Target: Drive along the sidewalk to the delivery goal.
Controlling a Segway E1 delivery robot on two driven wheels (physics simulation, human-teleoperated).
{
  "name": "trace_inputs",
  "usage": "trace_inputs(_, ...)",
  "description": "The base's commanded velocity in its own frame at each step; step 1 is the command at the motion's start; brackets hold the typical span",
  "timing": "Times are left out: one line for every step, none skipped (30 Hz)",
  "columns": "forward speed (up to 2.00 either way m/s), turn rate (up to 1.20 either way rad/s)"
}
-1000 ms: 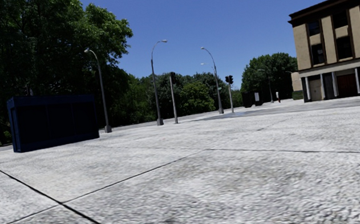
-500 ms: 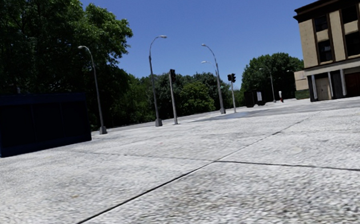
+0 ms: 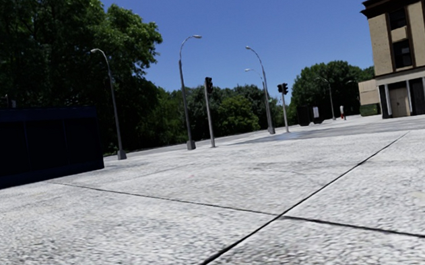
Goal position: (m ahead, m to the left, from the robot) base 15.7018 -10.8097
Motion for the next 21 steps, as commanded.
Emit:
trace_inputs(2.0,0.34)
trace_inputs(2.0,0.34)
trace_inputs(2.0,0.34)
trace_inputs(2.0,0.27)
trace_inputs(2.0,0.11)
trace_inputs(2.0,0.04)
trace_inputs(2.0,0.04)
trace_inputs(2.0,0.0)
trace_inputs(2.0,0.0)
trace_inputs(2.0,0.0)
trace_inputs(2.0,0.0)
trace_inputs(2.0,0.0)
trace_inputs(2.0,0.02)
trace_inputs(2.0,0.2)
trace_inputs(2.0,0.2)
trace_inputs(2.0,0.35)
trace_inputs(2.0,0.39)
trace_inputs(2.0,0.39)
trace_inputs(2.0,0.26)
trace_inputs(2.0,0.26)
trace_inputs(2.0,0.16)
